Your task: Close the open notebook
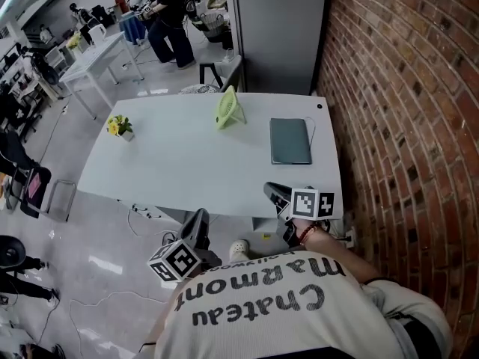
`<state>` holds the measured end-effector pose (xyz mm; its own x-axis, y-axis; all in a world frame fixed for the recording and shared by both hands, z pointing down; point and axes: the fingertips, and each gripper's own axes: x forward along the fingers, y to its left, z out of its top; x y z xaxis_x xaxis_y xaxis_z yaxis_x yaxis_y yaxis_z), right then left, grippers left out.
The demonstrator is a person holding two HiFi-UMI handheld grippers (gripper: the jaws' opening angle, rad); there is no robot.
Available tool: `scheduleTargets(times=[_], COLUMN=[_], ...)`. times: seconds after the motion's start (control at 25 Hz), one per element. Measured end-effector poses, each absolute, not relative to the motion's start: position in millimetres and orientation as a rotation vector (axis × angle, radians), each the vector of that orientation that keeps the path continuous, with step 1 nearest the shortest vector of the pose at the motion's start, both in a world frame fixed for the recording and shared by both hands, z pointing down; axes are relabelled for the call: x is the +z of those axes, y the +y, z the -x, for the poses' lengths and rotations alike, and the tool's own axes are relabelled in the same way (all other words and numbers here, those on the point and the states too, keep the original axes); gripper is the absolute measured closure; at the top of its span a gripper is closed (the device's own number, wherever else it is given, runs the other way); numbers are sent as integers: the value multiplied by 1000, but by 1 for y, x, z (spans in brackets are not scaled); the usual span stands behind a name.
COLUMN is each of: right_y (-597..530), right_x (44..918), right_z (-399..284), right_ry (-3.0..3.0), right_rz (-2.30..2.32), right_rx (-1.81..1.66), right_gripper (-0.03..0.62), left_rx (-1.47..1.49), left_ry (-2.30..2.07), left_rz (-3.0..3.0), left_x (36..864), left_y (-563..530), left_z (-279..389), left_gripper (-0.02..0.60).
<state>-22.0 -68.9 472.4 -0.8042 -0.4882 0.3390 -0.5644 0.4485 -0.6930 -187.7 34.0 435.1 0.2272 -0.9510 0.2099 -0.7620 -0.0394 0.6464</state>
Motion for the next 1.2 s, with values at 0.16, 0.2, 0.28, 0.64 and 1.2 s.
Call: scheduleTargets(times=[0.16, 0.2, 0.28, 0.64, 1.2], right_y=[-63, -62, -57, -42, -23], right_x=[461, 460, 461, 469, 482], right_z=[16, 14, 10, -1, 1], right_ry=[-2686, -2694, -2693, -2650, -2611], right_rz=[-977, -981, -985, -970, -903], right_rx=[1142, 1106, 1067, 1034, 994], right_gripper=[591, 591, 591, 591, 591], left_rx=[-379, -379, -378, -386, -391], left_ry=[-1586, -1587, -1586, -1580, -1617], left_rz=[-1846, -1846, -1842, -1835, -1808], left_x=[434, 435, 437, 440, 443], left_y=[42, 45, 50, 64, 80], left_z=[184, 182, 179, 169, 167], left_gripper=[580, 580, 580, 580, 580])
